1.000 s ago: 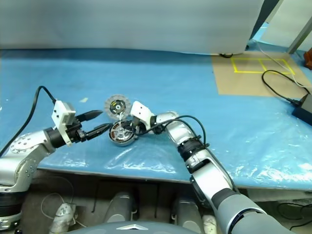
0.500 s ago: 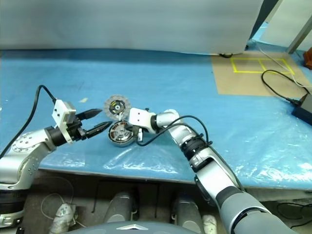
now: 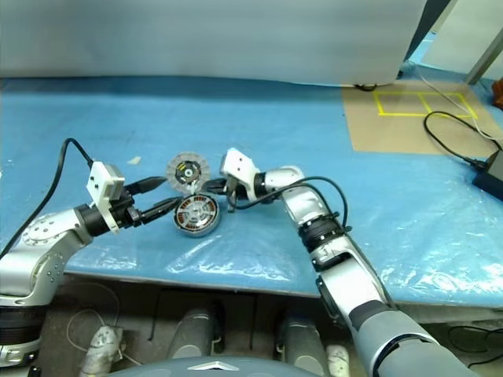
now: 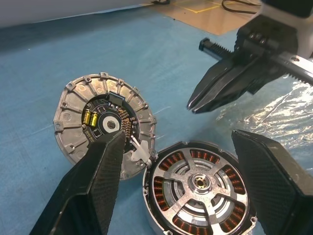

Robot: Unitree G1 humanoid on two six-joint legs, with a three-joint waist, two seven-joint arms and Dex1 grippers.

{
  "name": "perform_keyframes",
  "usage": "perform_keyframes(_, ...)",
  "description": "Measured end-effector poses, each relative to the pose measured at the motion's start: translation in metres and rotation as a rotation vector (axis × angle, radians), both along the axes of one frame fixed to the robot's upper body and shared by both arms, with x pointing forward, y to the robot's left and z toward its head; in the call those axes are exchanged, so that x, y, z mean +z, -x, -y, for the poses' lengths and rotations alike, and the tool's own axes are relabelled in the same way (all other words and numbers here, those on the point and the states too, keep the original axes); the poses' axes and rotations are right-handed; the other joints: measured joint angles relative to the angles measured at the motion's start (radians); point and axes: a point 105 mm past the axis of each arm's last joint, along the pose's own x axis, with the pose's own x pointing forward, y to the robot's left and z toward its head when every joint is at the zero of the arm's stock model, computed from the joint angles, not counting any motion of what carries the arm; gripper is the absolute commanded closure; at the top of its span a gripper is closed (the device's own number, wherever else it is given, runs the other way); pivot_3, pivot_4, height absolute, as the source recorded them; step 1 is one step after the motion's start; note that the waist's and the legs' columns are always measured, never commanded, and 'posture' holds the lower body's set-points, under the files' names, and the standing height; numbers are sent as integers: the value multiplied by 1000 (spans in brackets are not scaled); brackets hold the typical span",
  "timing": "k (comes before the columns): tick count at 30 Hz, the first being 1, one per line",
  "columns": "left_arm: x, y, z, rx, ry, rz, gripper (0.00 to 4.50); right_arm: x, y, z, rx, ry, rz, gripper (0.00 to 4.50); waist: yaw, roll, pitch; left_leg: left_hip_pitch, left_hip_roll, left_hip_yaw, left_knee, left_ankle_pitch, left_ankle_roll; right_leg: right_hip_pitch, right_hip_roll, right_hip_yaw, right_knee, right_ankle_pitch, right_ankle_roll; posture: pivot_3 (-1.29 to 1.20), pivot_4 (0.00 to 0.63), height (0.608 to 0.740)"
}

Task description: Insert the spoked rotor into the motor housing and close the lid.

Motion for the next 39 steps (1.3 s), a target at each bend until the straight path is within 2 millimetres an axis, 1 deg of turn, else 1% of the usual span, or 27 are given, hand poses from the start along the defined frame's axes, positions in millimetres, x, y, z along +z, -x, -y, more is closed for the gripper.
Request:
perform_keyframes(3,0,1,0,-8,-7,-1,831,-5,5,15,71,112,60,4500,0,0,0,0,0,0,0,0,0,0,0,0,-1,0,0,0,150,740)
perform_keyframes(4,0,1,0,-10,-7,-2,795,-8,7,17,93,144,82,4303,0,0,0,0,0,0,0,0,0,0,0,0,-1,0,0,0,150,740)
perform_keyframes(6,1,1,0,-19,-9,0,779,-13,11,17,180,245,181,3886,-9,0,0,-1,0,0,0,0,0,-1,0,0,-1,0,0,0,150,740)
perform_keyframes(7,1,1,0,-22,-16,-1,779,-15,12,16,226,292,231,3625,-13,0,0,-1,0,0,0,0,0,-1,0,0,0,0,0,0,150,740)
perform_keyframes(9,-2,5,-2,-33,-35,-5,779,-17,14,14,313,373,314,2943,-23,0,0,-1,0,0,1,0,0,-1,0,0,0,0,0,0,150,740)
perform_keyframes(14,-11,11,-5,-28,-43,-33,779,-19,18,3,456,455,449,1303,-28,0,0,-7,1,0,1,1,6,-7,0,0,1,0,0,0,150,740)
perform_keyframes(17,-12,11,-7,-12,-50,-33,779,-21,16,-2,500,502,510,1303,-29,0,0,-12,1,0,4,1,6,-11,0,-1,2,0,0,0,150,740)
perform_keyframes(21,-16,11,-9,10,-53,-38,779,-22,18,-4,558,517,548,1303,-28,0,0,-13,1,-1,4,0,6,-11,0,-1,2,0,0,0,150,740)
perform_keyframes(28,-16,11,-9,25,-51,-31,779,-34,22,1,644,586,609,1303,-28,0,0,-12,2,-1,6,0,7,-11,0,-1,4,0,-1,0,150,740)
perform_keyframes(32,-17,10,-8,27,-56,-27,779,-35,25,-8,677,586,666,1303,-30,0,0,-12,2,-1,6,0,7,-11,0,-1,4,0,-1,0,150,740)
perform_keyframes(35,-17,9,-7,26,-61,-27,779,-32,25,-15,697,593,716,1303,-29,0,0,-12,2,-1,6,0,7,-11,0,-1,4,0,-1,0,150,740)
perform_keyframes(39,-19,9,-5,22,-61,-31,779,-28,23,-20,705,599,753,1303,-29,0,0,-13,2,-1,6,0,7,-11,0,-1,4,0,-1,0,150,740)
